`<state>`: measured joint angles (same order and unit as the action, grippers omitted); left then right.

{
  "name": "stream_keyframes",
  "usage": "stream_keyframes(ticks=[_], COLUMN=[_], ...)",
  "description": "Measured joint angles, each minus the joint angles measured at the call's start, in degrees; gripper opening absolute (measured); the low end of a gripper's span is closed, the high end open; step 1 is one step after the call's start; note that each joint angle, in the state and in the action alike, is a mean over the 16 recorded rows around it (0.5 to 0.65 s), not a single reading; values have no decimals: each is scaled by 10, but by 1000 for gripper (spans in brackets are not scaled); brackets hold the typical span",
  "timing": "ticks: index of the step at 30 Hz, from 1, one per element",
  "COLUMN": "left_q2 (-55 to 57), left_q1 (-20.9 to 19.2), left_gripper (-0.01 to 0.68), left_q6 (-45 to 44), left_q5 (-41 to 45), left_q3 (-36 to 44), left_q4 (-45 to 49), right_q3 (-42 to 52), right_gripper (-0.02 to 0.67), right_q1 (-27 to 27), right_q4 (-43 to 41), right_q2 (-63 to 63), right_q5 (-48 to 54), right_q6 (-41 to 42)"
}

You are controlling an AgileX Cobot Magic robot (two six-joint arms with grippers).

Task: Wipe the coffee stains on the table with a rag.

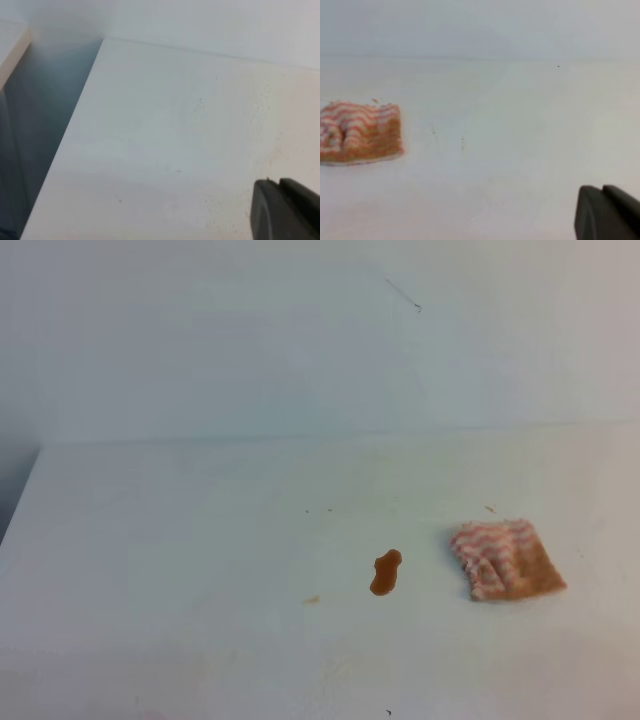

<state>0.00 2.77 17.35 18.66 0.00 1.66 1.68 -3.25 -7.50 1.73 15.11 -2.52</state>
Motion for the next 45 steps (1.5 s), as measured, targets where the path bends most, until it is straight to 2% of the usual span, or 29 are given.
stream_keyframes(ticks=[8,21,29,36,41,45], left_q2=[0,0,0,0,0,0], left_q1=[0,0,0,0,0,0], left_gripper=[0,0,0,0,0,0], left_q6=[0,0,0,0,0,0], left_q5=[-1,1,1,1,1,1], left_q3=[2,0,0,0,0,0], left_q4=[0,0,0,0,0,0], right_q3=[0,0,-14,-90,-179,-256], right_gripper=[-4,-4,-4,-4,-4,-4], right_q1=[0,0,0,0,0,0], right_q4=[-8,-6,17,42,55,74], right_q2=[0,0,-1,-29,-103,-192], right_q5=[-80,-278,-367,-289,-146,-11], right_q6=[-7,-24,-48,-96,-121,-93])
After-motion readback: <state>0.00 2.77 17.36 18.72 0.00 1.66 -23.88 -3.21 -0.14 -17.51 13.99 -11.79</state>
